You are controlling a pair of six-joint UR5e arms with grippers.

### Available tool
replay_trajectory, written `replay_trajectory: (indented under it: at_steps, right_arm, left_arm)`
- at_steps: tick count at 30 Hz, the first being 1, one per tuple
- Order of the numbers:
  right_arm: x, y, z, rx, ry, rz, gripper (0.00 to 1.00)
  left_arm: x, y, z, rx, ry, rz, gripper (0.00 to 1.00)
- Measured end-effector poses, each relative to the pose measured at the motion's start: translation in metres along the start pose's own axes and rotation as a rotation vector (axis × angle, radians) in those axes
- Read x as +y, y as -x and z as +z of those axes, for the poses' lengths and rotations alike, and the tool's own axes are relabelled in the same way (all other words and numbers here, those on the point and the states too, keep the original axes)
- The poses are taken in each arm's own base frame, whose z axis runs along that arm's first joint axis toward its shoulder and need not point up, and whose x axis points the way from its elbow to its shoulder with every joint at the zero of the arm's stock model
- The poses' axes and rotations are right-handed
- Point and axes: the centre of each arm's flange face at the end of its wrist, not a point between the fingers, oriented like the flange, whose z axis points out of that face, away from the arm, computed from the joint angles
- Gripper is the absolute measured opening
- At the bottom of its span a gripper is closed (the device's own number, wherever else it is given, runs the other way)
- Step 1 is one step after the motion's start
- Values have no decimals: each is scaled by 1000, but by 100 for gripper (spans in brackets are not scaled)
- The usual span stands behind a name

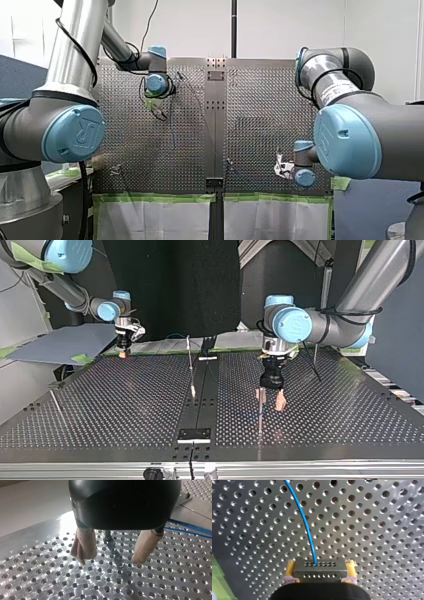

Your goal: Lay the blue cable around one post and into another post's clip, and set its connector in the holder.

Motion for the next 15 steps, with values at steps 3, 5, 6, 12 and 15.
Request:
replay_trajectory:
  at_steps: [3,5,6,12,15]
  right_arm:
    - [2,-14,3,15,3,1,9]
    - [4,-25,3,22,4,2,9]
    - [5,-30,2,24,5,3,9]
    - [3,-52,-10,23,8,43,9]
    - [-7,-60,-19,7,-1,65,9]
  left_arm:
    - [0,-1,-1,2,5,5,98]
    - [0,-1,-1,4,7,11,98]
    - [0,-1,-1,5,7,13,98]
    - [-2,-2,-1,6,6,35,98]
    - [-2,-3,-2,8,5,44,98]
